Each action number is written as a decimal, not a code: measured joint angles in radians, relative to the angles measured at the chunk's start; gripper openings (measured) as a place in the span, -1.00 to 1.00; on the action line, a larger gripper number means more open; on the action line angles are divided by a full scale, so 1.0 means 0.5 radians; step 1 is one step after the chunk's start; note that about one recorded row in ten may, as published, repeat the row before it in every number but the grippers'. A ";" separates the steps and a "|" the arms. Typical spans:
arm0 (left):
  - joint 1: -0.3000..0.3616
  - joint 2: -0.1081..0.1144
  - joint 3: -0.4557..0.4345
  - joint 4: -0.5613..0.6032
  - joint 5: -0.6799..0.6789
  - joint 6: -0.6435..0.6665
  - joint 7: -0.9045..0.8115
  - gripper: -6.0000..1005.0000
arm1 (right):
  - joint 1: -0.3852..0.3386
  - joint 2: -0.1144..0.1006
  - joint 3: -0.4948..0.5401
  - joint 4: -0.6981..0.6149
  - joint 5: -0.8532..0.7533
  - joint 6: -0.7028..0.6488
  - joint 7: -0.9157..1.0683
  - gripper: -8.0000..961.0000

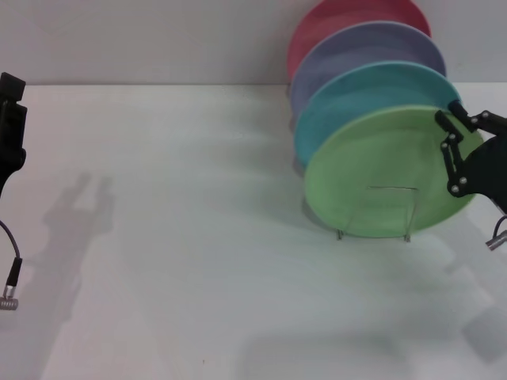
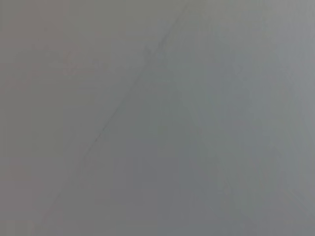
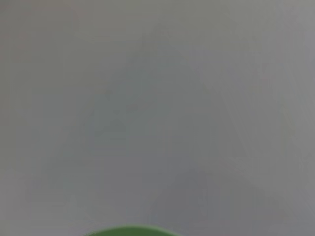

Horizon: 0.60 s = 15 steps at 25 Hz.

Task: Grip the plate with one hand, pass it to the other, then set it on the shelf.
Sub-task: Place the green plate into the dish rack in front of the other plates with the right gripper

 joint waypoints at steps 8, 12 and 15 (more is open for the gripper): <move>0.001 0.015 0.000 -0.003 0.003 0.027 -0.040 -0.03 | -0.030 -0.003 -0.017 0.075 -0.009 -0.090 0.003 -0.55; -0.001 0.033 -0.017 0.000 0.005 0.031 -0.067 -0.02 | -0.067 -0.003 0.019 0.134 -0.002 -0.199 0.009 -0.49; -0.014 0.036 -0.053 0.014 0.009 0.033 -0.064 -0.01 | -0.128 -0.007 0.120 0.237 0.071 -0.324 0.094 -0.45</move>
